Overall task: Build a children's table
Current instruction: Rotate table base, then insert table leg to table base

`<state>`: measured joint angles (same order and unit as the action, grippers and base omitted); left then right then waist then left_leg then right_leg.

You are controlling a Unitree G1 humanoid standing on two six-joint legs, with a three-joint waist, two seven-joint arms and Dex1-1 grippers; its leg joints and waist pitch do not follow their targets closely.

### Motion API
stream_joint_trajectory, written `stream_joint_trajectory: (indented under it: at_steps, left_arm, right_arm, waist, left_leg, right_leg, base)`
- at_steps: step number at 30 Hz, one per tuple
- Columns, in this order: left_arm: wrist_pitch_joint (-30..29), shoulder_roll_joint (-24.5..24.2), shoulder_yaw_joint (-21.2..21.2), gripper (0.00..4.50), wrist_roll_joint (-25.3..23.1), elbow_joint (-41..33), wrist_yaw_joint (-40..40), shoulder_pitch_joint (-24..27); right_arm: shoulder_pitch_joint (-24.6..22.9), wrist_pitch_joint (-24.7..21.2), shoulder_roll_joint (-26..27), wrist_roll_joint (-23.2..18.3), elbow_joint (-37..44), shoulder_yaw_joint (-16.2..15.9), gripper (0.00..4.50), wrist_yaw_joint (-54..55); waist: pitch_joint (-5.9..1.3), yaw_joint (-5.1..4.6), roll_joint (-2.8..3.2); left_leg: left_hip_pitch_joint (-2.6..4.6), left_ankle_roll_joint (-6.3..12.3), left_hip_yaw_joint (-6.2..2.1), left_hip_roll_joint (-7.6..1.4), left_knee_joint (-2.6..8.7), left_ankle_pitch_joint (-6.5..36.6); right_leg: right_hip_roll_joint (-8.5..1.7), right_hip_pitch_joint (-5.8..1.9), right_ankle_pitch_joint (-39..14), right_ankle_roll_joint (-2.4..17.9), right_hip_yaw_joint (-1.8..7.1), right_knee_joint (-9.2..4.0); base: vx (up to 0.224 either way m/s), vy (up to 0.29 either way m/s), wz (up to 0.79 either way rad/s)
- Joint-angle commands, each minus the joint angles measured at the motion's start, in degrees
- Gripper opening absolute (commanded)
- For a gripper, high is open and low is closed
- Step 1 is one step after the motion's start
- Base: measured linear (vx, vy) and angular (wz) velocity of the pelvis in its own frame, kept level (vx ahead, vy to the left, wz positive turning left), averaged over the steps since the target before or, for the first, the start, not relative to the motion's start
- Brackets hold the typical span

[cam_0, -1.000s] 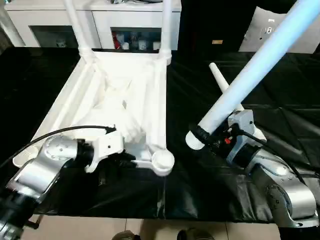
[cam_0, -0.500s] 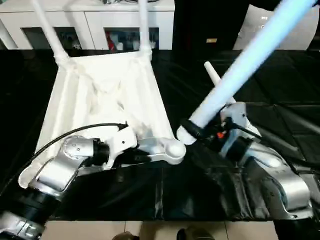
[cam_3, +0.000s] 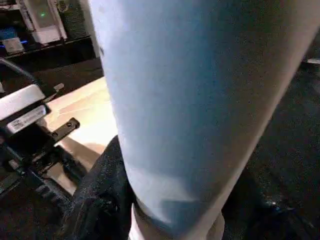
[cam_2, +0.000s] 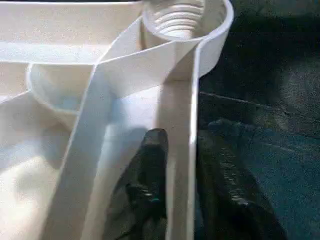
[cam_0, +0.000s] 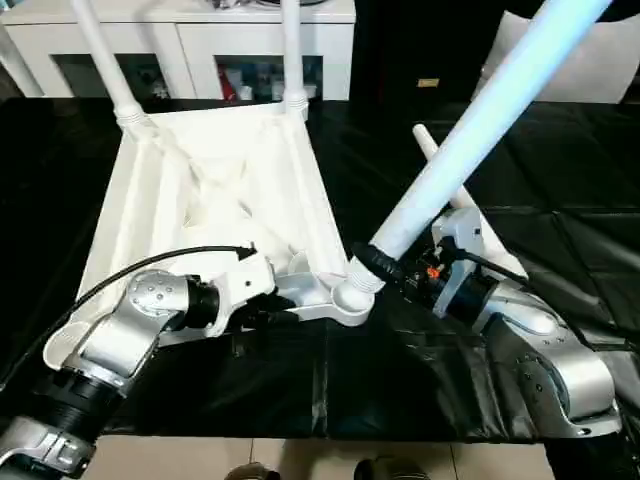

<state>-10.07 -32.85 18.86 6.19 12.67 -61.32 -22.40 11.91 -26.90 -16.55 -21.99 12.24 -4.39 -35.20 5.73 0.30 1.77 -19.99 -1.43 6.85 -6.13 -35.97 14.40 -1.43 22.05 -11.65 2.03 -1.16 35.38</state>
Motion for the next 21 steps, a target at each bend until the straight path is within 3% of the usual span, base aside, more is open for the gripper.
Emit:
stream_joint_trajectory:
  at_steps: [1, 4, 5, 10, 16, 18, 19, 21]
  left_arm:
    - [0.1, 0.1, -1.0, 0.61, 0.4, 1.0, -0.3, -0.6]
    - [0.5, 0.6, -1.3, 0.39, 1.0, 1.9, -1.2, -0.7]
    - [0.6, 0.8, -1.4, 0.11, 1.3, 2.0, -1.3, -0.7]
    - [1.0, 1.3, -0.8, 0.03, 1.0, 3.2, -2.0, -1.0]
    - [1.9, 2.5, -0.7, 0.0, 1.4, 4.4, -3.3, -1.8]
    - [3.0, 2.9, -0.9, 0.0, 1.7, 4.4, -3.9, -1.6]
    - [3.1, 3.1, -0.9, 0.0, 1.7, 4.4, -3.9, -1.6]
    - [4.0, 3.1, -0.9, 0.0, 1.5, 4.3, -4.0, -1.5]
  right_arm:
    - [0.9, -0.5, -0.4, -0.3, 0.8, -0.2, 1.92, -0.2]
    - [0.8, -0.6, -0.6, -0.4, 0.9, -0.2, 1.92, -0.4]
    - [0.8, -0.6, -0.7, -0.4, 0.8, -0.3, 1.92, -0.4]
    - [1.4, -1.3, -1.0, 0.1, 0.6, -1.3, 1.92, -0.9]
    - [4.4, -5.0, -3.4, 2.3, -1.5, -5.0, 1.92, -2.6]
    - [6.9, -7.7, -4.2, 3.6, -3.8, -7.7, 1.92, -3.5]
    - [7.2, -7.9, -4.3, 3.8, -4.2, -8.0, 1.92, -3.5]
    - [8.0, -8.5, -4.8, 4.2, -5.2, -8.9, 1.92, -4.0]
  waist:
    - [-4.31, 0.27, 0.52]
    - [-4.3, 0.27, 0.44]
    - [-4.3, 0.33, 0.46]
    - [-4.25, 0.17, 0.33]
    - [-4.17, 0.17, 0.44]
    - [-4.18, 0.08, 0.35]
    - [-4.2, 0.06, 0.03]
    - [-4.26, 0.18, -0.04]
  left_leg:
    - [-0.24, 3.07, -1.71, -6.14, 4.5, -0.5]
    - [-0.31, 3.29, -1.69, -6.03, 4.45, -0.6]
    - [-0.31, 3.26, -1.71, -6.04, 4.47, -0.5]
    - [-0.36, 3.33, -1.65, -6.0, 4.44, -0.4]
    - [-0.31, 3.15, -1.57, -5.94, 4.44, -0.1]
    - [-0.32, 3.39, -1.6, -5.98, 4.41, -0.9]
    - [-0.41, 3.6, -1.52, -5.99, 4.37, -1.4]
    - [-0.37, 3.97, -1.42, -6.01, 4.31, -2.2]
  right_leg:
    - [-7.27, -3.5, -1.3, 16.3, 3.51, -3.38]
    - [-7.28, -3.59, -0.7, 16.5, 3.48, -3.37]
    - [-7.34, -3.64, -0.9, 16.5, 3.48, -3.39]
    - [-7.32, -3.71, -1.6, 16.3, 3.52, -3.53]
    - [-7.21, -3.64, -3.9, 15.8, 3.53, -3.71]
    - [-7.19, -3.63, -3.0, 16.1, 3.46, -3.58]
    - [-7.29, -3.72, -2.4, 16.2, 3.52, -3.54]
    - [-7.28, -3.68, -1.8, 16.0, 3.48, -3.42]
  base:
    - [0.0, 0.0, 0.0]
    - [0.0, 0.0, 0.0]
    - [0.0, 0.0, 0.0]
    - [0.0, 0.0, 0.0]
    - [0.0, 0.0, 0.0]
    - [0.0, 0.0, 0.0]
    - [0.0, 0.0, 0.0]
    - [0.0, 0.0, 0.0]
